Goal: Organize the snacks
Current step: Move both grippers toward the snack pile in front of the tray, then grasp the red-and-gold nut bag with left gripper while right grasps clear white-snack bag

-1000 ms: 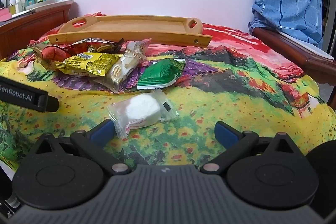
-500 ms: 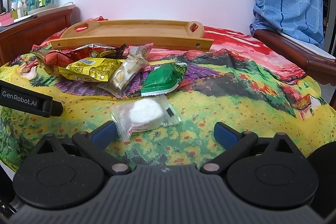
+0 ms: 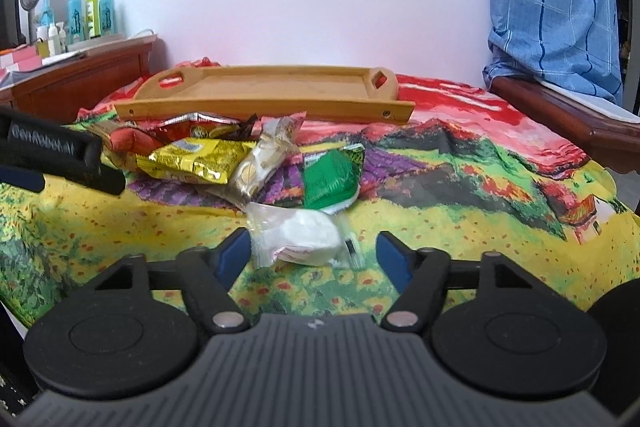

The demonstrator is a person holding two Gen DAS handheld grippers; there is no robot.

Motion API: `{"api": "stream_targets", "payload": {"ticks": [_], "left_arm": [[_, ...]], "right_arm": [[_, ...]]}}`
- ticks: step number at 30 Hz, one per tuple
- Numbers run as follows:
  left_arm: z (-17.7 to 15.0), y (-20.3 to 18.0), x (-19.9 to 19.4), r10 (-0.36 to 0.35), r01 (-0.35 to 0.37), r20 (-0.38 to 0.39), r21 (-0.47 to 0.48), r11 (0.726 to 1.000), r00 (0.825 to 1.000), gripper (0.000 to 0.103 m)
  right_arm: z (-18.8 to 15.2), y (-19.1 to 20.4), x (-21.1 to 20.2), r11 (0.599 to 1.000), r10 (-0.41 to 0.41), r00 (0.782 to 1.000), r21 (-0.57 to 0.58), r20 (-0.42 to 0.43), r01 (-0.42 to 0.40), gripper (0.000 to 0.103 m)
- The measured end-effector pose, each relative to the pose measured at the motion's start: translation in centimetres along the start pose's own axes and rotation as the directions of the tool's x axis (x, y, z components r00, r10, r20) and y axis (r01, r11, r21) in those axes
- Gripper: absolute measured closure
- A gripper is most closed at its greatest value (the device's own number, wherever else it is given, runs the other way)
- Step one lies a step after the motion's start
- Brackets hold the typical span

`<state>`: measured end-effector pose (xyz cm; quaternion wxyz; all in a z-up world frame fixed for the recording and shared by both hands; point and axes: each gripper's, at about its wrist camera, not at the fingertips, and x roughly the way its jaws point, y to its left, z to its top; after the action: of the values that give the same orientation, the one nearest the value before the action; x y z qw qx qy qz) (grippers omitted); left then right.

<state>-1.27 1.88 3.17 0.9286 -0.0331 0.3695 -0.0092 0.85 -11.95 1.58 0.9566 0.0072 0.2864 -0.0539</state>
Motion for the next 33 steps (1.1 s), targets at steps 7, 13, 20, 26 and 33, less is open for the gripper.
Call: {"api": "stream_targets", "payload": {"ticks": [7, 13, 20, 26, 33], "left_arm": [[1.3, -0.6, -0.6, -0.03, 0.026, 0.078, 0.05, 0.998, 0.996, 0.0], [1.7, -1.5, -0.3, -0.053, 0.045, 0.113, 0.072, 0.996, 0.992, 0.0], [0.9, -1.6, -1.0, -0.107, 0.095, 0.135, 0.088, 0.992, 0.985, 0.001], [1.4, -1.4, -0.8, -0.06, 0.05, 0.156, 0.068, 0.996, 0.986, 0.031], [2.1, -2.3, 0.4, -0.058, 0.039, 0.135, 0.139, 0.99, 0.989, 0.049]], "right_arm": [[0.0, 0.0, -0.1, 1.0, 0.02, 1.0, 0.005, 0.007, -0.02, 0.031], [-0.1, 0.1, -0.1, 1.0, 0.024, 1.0, 0.0, 0.004, -0.024, 0.031], [-0.1, 0.2, 0.0, 1.0, 0.012, 1.0, 0.001, 0.0, -0.012, 0.036], [-0.1, 0.2, -0.1, 1.0, 0.011, 1.0, -0.007, 0.009, -0.011, 0.044], [-0.2, 0.2, -0.2, 1.0, 0.013, 1.0, -0.005, 0.01, -0.013, 0.045]]}}
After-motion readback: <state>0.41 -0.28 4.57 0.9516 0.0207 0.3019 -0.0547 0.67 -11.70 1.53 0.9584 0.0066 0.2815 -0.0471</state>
